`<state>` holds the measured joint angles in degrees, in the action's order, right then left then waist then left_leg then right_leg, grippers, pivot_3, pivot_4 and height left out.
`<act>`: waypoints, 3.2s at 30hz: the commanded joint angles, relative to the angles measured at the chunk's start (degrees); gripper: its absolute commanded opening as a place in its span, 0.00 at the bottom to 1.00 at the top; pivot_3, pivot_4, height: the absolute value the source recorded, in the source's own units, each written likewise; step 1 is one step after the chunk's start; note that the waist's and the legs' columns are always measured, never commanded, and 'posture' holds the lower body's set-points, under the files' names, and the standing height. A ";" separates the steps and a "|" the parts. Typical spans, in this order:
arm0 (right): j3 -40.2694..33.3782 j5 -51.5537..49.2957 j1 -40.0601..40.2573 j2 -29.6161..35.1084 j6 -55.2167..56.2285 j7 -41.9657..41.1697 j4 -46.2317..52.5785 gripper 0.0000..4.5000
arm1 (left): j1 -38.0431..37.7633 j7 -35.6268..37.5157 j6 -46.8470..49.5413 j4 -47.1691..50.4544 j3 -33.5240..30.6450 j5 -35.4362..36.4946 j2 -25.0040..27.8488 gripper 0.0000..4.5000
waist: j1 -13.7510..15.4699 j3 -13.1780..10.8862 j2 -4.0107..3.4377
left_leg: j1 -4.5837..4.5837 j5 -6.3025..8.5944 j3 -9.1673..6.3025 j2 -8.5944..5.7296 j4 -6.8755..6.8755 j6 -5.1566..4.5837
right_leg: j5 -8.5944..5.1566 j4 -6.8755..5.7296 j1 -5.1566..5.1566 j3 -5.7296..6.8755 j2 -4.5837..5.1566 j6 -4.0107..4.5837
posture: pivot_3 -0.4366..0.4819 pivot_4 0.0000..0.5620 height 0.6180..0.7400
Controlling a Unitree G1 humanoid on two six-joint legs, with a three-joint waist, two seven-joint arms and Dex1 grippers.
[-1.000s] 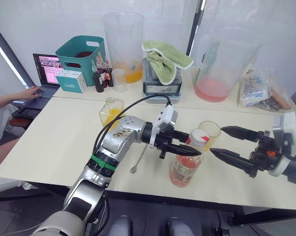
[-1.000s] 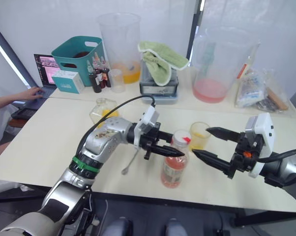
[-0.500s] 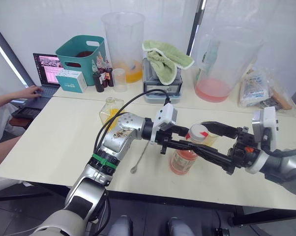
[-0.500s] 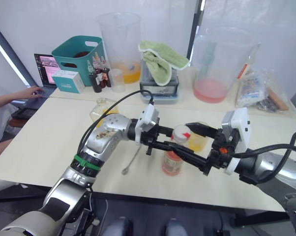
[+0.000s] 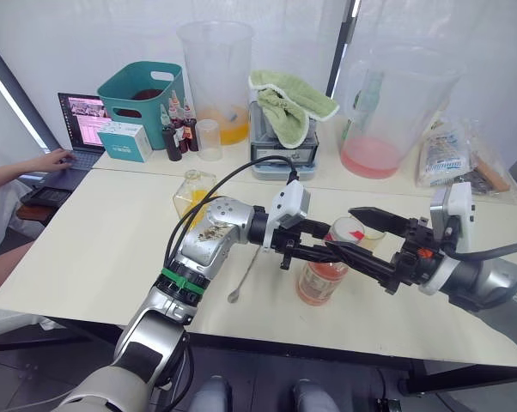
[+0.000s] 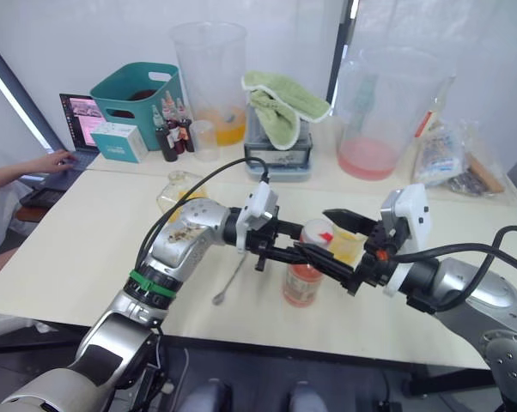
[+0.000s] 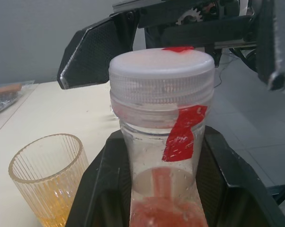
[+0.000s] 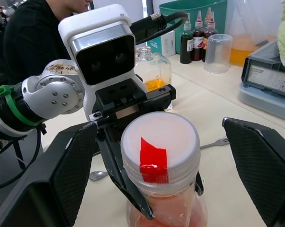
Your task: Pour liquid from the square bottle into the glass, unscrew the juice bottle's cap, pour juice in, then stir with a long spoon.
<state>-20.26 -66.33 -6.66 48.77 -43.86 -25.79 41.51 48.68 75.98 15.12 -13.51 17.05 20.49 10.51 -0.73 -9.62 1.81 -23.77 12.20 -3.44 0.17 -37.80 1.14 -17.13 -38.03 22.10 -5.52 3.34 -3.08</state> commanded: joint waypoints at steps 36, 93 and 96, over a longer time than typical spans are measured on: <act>23.20 20.14 -37.01 1.42 8.37 -58.93 -41.36 0.39 | 2.06 6.75 0.61 0.20 1.16 -0.04 2.20 0.29 | -0.69 -0.05 -0.09 | -0.01 0.11 -0.06 -0.03 -0.04 -0.18 | 0.01 -0.08 0.11 0.08 0.03 0.01 | 0.48 0.27 1.00; 16.29 13.12 -23.15 -0.37 2.92 -36.43 -22.90 0.39 | -1.03 5.52 -0.75 -0.65 2.88 -1.87 2.09 0.29 | -0.81 -0.03 -0.12 | 0.12 0.13 -0.39 -0.17 -0.06 -0.23 | 0.02 -0.03 -0.13 0.18 0.03 -0.01 | 0.48 0.27 1.00; 26.11 19.82 -36.23 -0.09 3.56 -54.60 -37.64 0.39 | -1.15 5.71 -0.21 0.27 2.92 -1.67 2.71 0.29 | -1.65 -0.02 -0.18 | 0.19 0.13 -0.35 -0.12 -0.04 -0.23 | 0.02 -0.05 -0.14 0.19 0.01 -0.01 | 0.48 0.27 1.00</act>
<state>3.01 -46.68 -39.60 49.27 -40.79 -72.06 8.52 48.62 79.52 14.90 -14.29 15.75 20.58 13.58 -2.38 -9.63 1.64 -23.56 12.33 -3.78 0.05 -37.83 0.91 -17.11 -38.09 21.96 -5.33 3.36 -3.09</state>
